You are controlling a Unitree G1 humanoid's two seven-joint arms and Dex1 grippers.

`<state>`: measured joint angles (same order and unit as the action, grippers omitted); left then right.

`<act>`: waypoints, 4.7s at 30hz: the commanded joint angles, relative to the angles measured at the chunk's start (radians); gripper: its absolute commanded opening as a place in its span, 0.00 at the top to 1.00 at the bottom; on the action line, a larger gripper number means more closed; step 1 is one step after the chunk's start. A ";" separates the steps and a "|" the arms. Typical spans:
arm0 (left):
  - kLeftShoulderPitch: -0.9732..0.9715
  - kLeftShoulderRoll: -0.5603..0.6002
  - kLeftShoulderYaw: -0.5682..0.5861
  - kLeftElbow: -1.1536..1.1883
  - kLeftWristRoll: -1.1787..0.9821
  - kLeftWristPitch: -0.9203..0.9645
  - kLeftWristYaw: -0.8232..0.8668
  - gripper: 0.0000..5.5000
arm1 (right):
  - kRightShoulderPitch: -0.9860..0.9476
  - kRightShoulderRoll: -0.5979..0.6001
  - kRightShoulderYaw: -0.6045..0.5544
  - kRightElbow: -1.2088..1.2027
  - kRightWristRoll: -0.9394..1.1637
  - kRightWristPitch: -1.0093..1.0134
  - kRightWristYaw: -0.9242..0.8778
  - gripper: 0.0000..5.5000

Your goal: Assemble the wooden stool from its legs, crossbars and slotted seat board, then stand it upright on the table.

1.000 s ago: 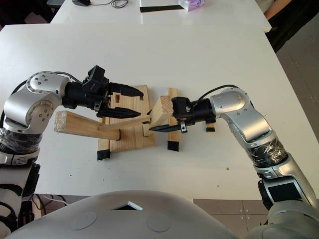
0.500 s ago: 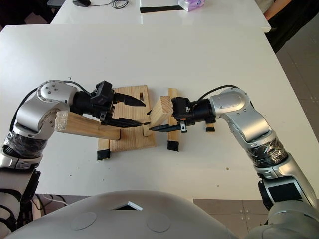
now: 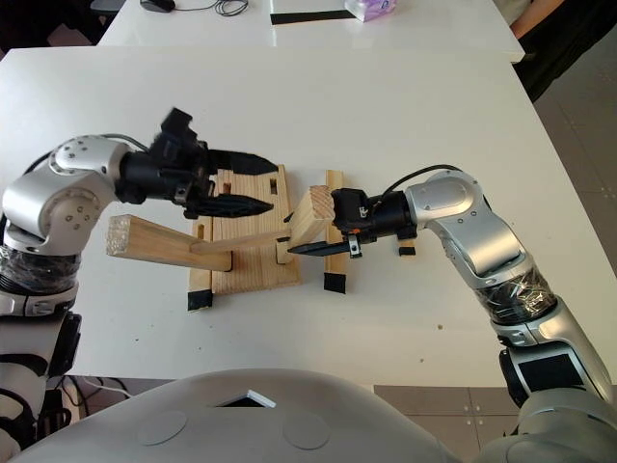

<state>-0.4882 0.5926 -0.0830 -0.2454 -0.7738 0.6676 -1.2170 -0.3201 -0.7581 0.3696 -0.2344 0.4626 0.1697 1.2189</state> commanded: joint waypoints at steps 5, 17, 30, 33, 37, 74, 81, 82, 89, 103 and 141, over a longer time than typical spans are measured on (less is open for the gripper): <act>0.102 0.057 -0.089 0.016 0.126 -0.083 -0.059 0.45 | 0.068 -0.029 0.085 0.053 -0.158 0.042 -0.014 0.63; 0.127 0.036 -0.168 0.138 0.260 -0.205 -0.044 0.45 | 0.061 -0.034 0.088 0.063 -0.164 0.036 -0.008 0.63; -0.057 -0.048 0.173 0.116 0.118 -0.076 0.384 0.45 | 0.062 -0.045 0.069 0.030 -0.144 0.055 -0.021 0.63; 0.061 0.051 0.208 0.090 0.224 -0.142 0.395 0.38 | 0.074 -0.059 0.051 0.009 -0.128 0.066 -0.029 0.63; 0.358 0.149 0.255 0.003 0.357 -0.291 0.352 0.26 | 0.112 -0.098 0.011 -0.031 -0.103 0.081 -0.039 0.63; 0.517 0.241 0.130 -0.175 0.188 -0.339 -0.019 0.61 | 0.126 -0.129 0.014 -0.030 -0.123 0.080 -0.022 0.63; 0.450 0.202 0.033 -0.201 0.220 -0.332 -0.013 0.61 | 0.065 -0.097 0.064 -0.009 -0.143 0.085 0.003 0.63; 0.446 0.199 0.021 -0.205 0.225 -0.331 -0.013 0.62 | 0.055 -0.090 0.074 -0.004 -0.147 0.086 0.008 0.63; 0.384 0.169 -0.052 -0.204 0.274 -0.315 -0.006 0.62 | 0.004 -0.043 0.140 0.017 -0.175 0.090 0.031 0.63; 0.256 0.054 -0.158 -0.209 0.305 -0.230 0.021 0.63 | -0.050 0.052 0.235 0.027 -0.184 0.126 0.024 0.63; 0.349 0.119 -0.018 0.056 0.380 -0.339 0.056 0.32 | 0.018 -0.027 0.092 0.012 -0.129 0.130 -0.025 0.63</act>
<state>-0.1018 0.7172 -0.0881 -0.2271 -0.4095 0.3368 -1.1608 -0.3613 -0.8057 0.3538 -0.2102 0.4232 0.2726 1.1707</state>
